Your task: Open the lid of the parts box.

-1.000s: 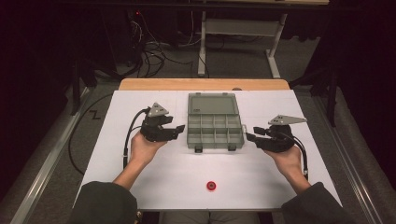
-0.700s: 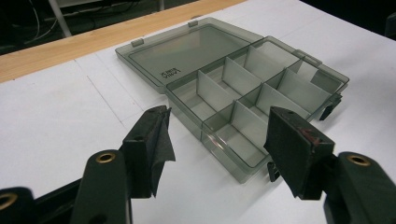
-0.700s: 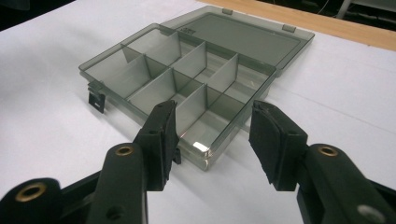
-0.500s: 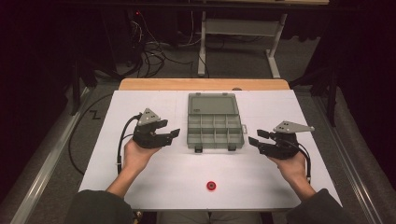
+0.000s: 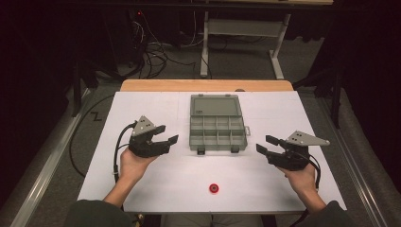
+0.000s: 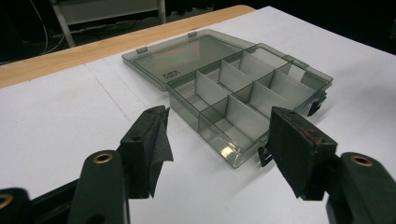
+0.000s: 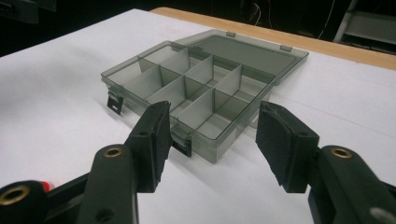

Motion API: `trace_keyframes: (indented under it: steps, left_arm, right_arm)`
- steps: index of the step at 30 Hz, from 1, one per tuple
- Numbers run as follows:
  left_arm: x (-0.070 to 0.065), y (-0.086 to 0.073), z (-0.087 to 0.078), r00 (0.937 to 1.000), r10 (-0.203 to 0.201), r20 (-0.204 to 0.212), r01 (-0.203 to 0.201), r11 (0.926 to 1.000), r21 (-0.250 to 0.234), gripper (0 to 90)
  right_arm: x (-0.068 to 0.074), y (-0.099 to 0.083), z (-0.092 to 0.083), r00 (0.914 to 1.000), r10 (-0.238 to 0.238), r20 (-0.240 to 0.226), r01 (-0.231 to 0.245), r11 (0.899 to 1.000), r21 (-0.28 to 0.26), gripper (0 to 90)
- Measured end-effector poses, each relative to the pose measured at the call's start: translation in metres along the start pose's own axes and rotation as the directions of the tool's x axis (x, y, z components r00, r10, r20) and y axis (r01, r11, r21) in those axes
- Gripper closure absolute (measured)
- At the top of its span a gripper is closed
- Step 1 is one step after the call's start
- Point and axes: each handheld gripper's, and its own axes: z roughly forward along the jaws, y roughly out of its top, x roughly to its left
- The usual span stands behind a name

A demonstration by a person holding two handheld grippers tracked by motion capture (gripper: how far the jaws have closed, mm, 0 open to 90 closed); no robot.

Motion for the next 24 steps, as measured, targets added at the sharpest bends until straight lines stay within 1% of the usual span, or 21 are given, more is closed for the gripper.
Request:
trace_keyframes:
  steps: [2, 3, 7, 15, 22, 24]
  left_arm:
    - [-0.001, -0.002, -0.001, 1.0, -0.004, 0.003, 0.004, 1.0, -0.005, 38.0]
    - [-0.002, -0.003, -0.002, 1.0, -0.001, 0.001, 0.001, 1.0, -0.001, 37.9]
    - [-0.003, -0.008, -0.005, 1.0, 0.002, -0.002, -0.002, 0.9999, -0.013, 37.4]
    - [-0.005, -0.018, -0.012, 0.9999, 0.001, -0.012, -0.001, 0.9996, -0.027, 36.9]
    - [-0.006, -0.026, -0.015, 0.9998, -0.001, -0.02, 0.0, 0.9992, -0.041, 36.4]
    - [-0.006, -0.028, -0.016, 0.9998, 0.004, -0.02, -0.005, 0.9992, -0.039, 36.3]
  right_arm:
    - [0.001, -0.002, -0.003, 1.0, -0.004, 0.002, 0.004, 1.0, -0.016, 46.0]
    - [0.001, -0.004, -0.005, 1.0, -0.001, 0.002, 0.001, 1.0, -0.024, 45.7]
    - [0.001, -0.01, -0.011, 0.9999, 0.013, 0.002, -0.013, 0.998, -0.057, 44.6]
    - [0.001, -0.021, -0.02, 0.9998, 0.013, 0.014, -0.012, 0.996, -0.092, 41.9]
    - [0.0, -0.029, -0.026, 0.9999, 0.007, 0.01, -0.006, 0.993, -0.116, 39.9]
    - [0.001, -0.031, -0.027, 0.9999, 0.009, 0.012, -0.007, 0.992, -0.123, 39.6]
